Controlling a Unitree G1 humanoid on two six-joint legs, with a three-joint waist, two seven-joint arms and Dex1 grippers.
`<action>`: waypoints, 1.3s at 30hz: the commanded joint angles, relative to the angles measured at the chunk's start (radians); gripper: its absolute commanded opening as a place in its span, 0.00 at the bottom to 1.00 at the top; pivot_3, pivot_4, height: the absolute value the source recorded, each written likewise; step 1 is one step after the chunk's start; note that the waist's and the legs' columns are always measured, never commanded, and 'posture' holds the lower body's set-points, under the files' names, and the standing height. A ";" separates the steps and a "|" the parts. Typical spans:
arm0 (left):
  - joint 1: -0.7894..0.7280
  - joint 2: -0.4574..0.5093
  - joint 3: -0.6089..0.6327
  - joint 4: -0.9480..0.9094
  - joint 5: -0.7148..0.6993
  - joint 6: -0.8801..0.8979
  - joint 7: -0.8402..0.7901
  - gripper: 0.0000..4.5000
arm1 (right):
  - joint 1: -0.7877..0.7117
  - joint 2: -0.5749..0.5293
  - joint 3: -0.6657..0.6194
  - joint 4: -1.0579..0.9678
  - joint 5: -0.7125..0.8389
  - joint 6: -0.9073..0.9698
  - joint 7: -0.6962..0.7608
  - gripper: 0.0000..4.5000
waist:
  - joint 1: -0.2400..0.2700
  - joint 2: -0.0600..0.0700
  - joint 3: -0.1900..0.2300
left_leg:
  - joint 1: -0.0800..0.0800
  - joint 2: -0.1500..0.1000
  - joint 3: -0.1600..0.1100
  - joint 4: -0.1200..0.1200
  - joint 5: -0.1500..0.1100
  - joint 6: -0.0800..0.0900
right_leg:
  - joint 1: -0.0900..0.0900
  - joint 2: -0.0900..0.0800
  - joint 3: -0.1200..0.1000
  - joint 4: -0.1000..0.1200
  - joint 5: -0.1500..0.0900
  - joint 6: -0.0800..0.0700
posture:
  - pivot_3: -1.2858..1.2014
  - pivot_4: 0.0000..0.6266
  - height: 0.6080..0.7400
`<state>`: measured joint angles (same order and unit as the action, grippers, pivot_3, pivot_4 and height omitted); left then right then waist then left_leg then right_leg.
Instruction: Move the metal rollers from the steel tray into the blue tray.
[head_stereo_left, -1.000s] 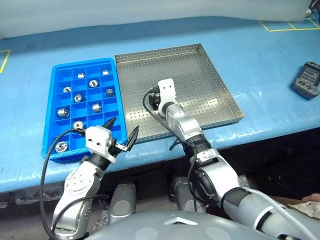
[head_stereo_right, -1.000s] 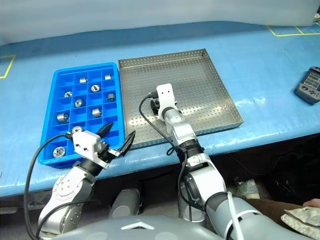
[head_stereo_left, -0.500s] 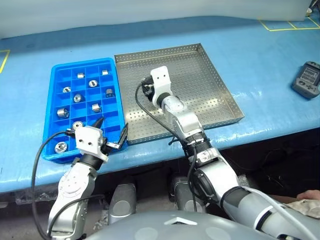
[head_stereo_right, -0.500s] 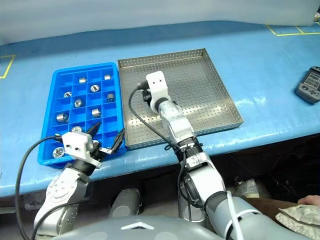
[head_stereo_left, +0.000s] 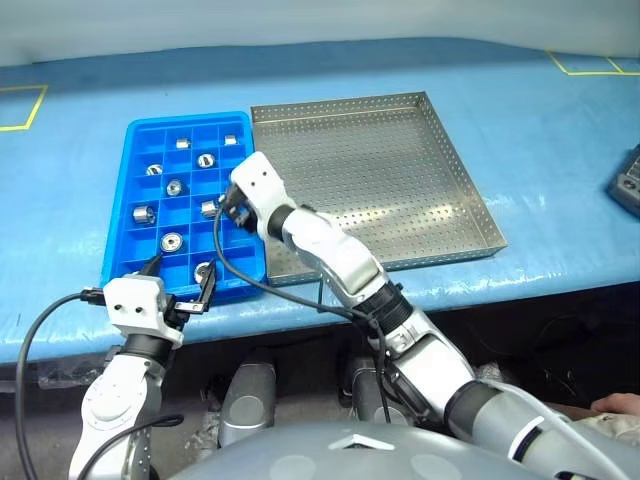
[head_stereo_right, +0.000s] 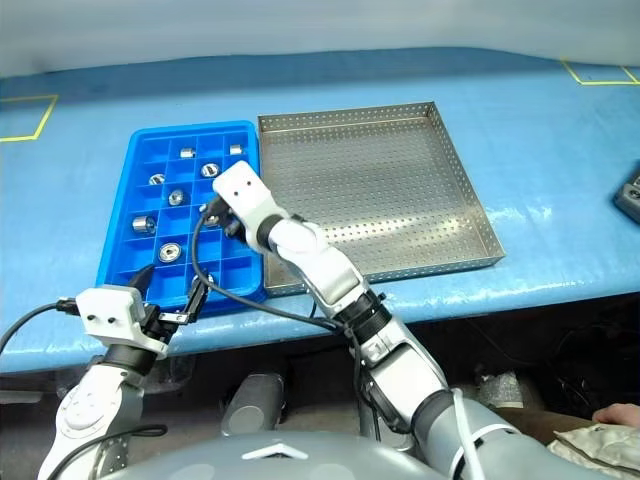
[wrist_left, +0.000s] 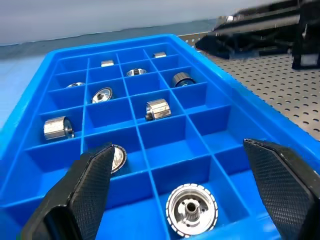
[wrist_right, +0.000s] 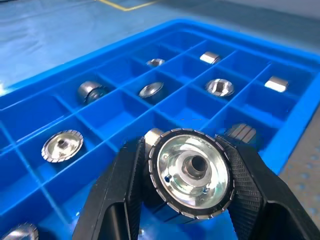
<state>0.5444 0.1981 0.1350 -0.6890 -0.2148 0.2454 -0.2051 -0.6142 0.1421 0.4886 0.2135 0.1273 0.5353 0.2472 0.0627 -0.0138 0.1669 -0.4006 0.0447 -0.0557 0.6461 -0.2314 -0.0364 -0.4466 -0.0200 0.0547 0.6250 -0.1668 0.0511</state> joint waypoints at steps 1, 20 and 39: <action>0.002 -0.006 -0.017 -0.051 0.004 -0.028 -0.002 1.00 | 0.039 0.066 0.022 -0.068 0.017 0.024 0.031 0.41 | 0.003 0.000 0.000 | 0.000 0.000 0.000 0.000 0.000 0.000 | 0.000 0.000 0.000 0.000 0.000 0.000 | 0.65 0.24 1.00; -0.193 0.056 -0.093 0.042 -0.024 0.038 -0.090 1.00 | 0.173 -0.006 -0.142 -0.320 -0.015 0.104 -0.046 1.00 | -0.022 0.000 0.000 | -0.001 0.000 0.000 0.000 -0.001 -0.002 | -0.001 -0.001 -0.002 -0.001 -0.001 0.000 | 0.57 0.24 1.00; -0.290 0.093 -0.104 0.102 -0.039 0.063 -0.147 1.00 | 0.434 -0.246 -0.272 -0.660 -0.007 0.236 -0.033 1.00 | -0.105 -0.001 0.000 | 0.000 0.000 0.000 0.001 -0.002 -0.002 | 0.000 0.000 -0.001 0.002 -0.003 0.000 | 0.53 0.24 1.00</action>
<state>0.2552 0.2850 0.0273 -0.5666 -0.2463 0.3177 -0.3497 -0.1783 -0.1101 0.2375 -0.4023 0.1090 0.7715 0.2229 -0.0426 -0.0145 0.1673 -0.4002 0.0451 -0.0560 0.6469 -0.2330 -0.0381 -0.4463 -0.0204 0.0538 0.6265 -0.1696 0.0515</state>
